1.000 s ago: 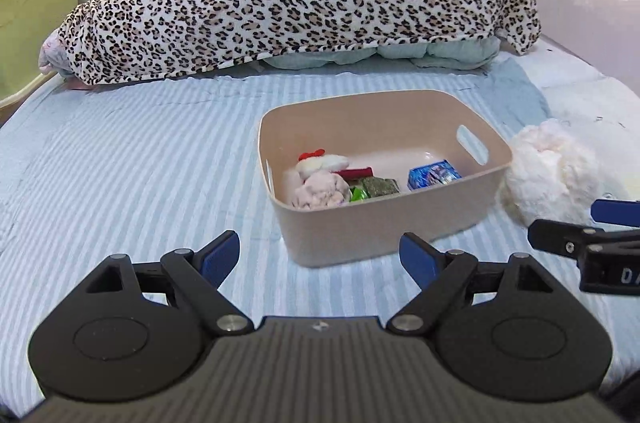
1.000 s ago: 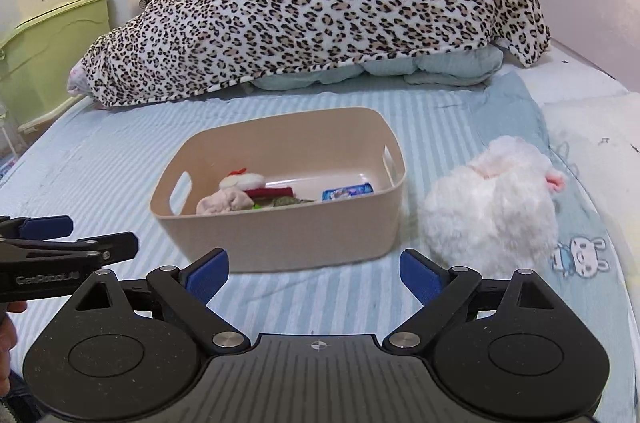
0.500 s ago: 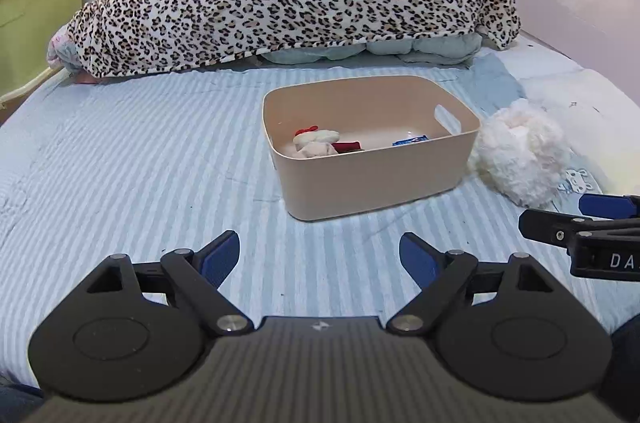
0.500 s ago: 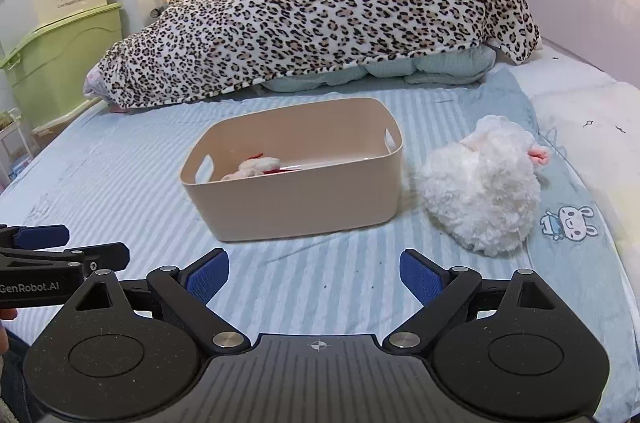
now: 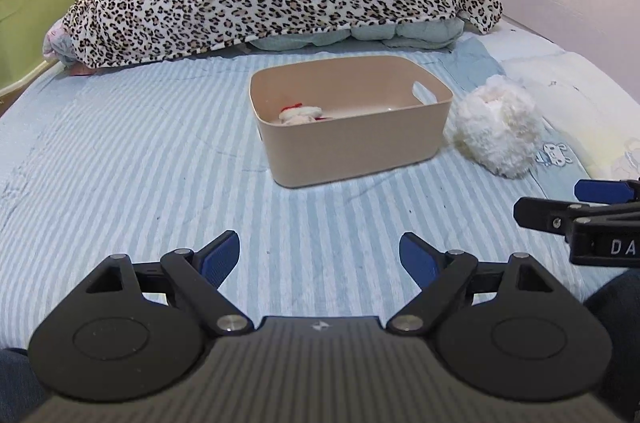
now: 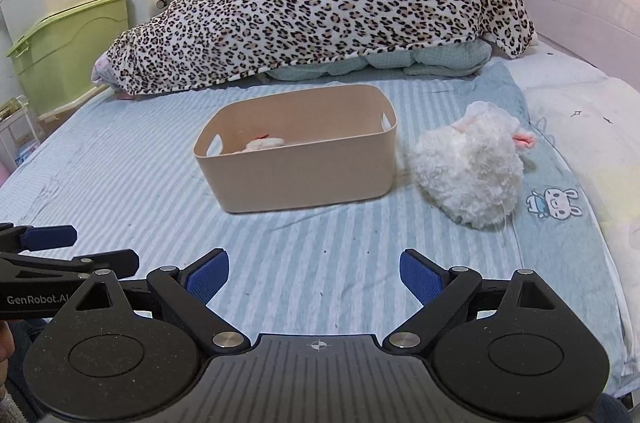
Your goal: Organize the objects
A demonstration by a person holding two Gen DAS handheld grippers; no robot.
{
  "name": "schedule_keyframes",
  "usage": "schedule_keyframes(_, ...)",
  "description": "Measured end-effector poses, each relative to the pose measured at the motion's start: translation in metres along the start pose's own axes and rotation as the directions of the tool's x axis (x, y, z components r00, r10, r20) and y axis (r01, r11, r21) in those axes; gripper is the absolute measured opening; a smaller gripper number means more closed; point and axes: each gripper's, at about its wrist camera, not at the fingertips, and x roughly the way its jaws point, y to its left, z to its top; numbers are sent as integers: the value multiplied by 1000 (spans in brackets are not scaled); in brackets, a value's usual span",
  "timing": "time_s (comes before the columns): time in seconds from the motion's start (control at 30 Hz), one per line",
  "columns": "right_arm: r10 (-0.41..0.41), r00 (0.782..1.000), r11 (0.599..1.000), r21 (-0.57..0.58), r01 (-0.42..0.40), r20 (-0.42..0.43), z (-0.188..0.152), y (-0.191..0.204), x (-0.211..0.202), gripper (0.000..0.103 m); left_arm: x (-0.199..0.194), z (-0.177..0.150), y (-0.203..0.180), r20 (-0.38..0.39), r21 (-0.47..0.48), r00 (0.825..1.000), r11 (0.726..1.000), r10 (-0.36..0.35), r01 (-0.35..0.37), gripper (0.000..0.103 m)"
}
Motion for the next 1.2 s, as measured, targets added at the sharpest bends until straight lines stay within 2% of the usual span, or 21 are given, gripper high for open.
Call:
schedule_keyframes(0.43,-20,1000,1000,3,20,-3,-18,-3,-20,94,-11,-18,8,-21,-22,1000,999,-23,23,87)
schedule_keyframes(1.0,-27,999,999,-19,26,-21,-24,2,-24,94,-18,-17,10,-12,-21,1000,1000,-18,18,88)
schedule_keyframes(1.2,-23,999,1000,-20,22,-23,-22,4,-23,94,-18,-17,7,-11,-9,1000,1000,-16,16,90)
